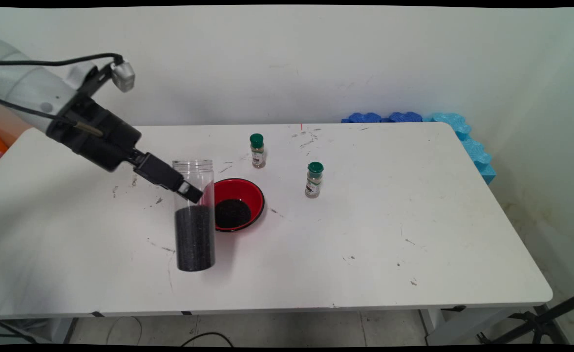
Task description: Pour the black seasoning powder in the red bowl
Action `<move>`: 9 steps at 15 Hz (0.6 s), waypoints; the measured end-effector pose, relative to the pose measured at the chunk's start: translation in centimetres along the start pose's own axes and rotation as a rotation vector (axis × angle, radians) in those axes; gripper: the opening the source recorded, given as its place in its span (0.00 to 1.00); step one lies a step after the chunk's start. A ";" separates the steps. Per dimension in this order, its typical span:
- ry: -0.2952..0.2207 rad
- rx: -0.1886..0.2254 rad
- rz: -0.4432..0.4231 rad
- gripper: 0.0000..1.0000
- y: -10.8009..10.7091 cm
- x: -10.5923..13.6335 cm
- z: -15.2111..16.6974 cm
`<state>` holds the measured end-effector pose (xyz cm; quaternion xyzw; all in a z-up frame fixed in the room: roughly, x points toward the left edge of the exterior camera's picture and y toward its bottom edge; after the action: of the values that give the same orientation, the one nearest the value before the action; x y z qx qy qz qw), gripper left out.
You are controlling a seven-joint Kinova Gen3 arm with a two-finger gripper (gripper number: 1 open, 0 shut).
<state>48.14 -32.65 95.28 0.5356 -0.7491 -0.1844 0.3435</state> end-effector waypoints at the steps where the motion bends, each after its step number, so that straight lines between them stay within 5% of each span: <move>1: 0.003 -0.007 -0.050 0.00 -0.3 0.1 0.3; 9: 0.024 -0.032 -0.436 0.00 -2.8 0.3 2.5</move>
<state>48.19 -34.16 91.77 0.6815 -0.6085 -0.2596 0.3129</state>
